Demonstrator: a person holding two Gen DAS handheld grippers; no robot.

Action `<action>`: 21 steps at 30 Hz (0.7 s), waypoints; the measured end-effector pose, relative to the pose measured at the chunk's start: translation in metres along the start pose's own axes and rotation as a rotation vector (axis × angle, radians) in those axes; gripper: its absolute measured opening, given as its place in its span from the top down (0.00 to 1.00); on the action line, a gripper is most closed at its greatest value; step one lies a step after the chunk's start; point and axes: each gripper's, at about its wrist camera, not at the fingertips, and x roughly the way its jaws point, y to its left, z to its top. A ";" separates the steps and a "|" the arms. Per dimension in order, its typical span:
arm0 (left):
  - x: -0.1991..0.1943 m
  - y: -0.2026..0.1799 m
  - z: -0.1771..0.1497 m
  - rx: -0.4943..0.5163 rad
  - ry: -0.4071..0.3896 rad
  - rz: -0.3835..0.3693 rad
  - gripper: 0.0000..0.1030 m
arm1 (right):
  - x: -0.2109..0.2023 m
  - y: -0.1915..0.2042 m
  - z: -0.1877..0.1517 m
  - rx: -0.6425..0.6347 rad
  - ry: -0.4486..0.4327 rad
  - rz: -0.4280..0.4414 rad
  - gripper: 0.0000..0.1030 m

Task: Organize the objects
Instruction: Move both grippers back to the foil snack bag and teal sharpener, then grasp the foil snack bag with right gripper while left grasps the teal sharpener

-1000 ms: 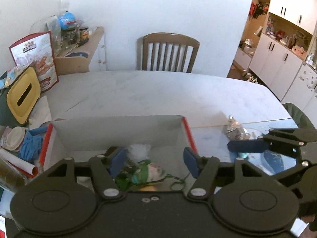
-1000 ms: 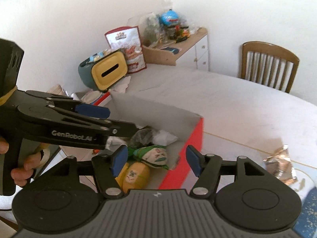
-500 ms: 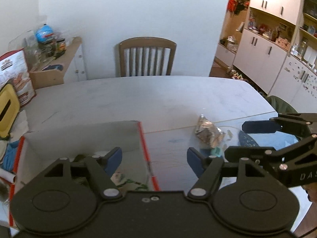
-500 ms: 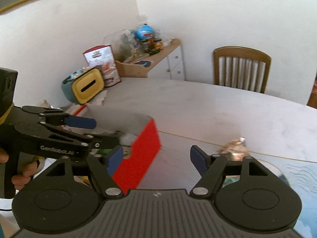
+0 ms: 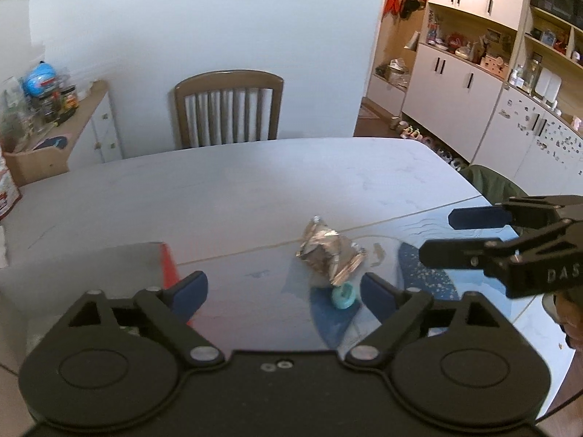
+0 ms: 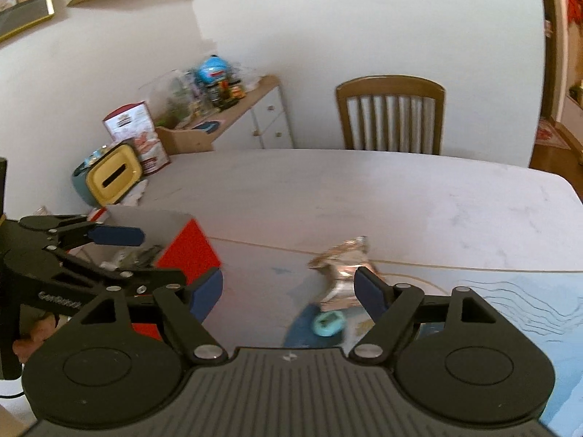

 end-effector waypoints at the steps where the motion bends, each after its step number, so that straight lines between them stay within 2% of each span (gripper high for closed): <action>1: 0.003 -0.004 0.001 0.001 -0.004 0.002 0.04 | 0.000 -0.008 0.000 0.007 0.001 -0.007 0.23; 2: 0.006 -0.009 0.001 0.002 -0.010 0.003 0.01 | 0.001 -0.015 0.000 0.012 0.001 -0.014 0.23; 10: 0.041 -0.028 0.003 -0.020 0.032 -0.015 0.01 | 0.019 -0.057 0.010 0.038 0.018 -0.054 0.19; 16: 0.070 -0.038 -0.002 -0.026 0.061 -0.002 0.01 | 0.046 -0.077 0.019 0.041 0.048 -0.038 0.19; 21: 0.088 -0.046 -0.012 -0.010 0.065 0.017 0.01 | 0.074 -0.080 0.023 -0.007 0.094 -0.024 0.19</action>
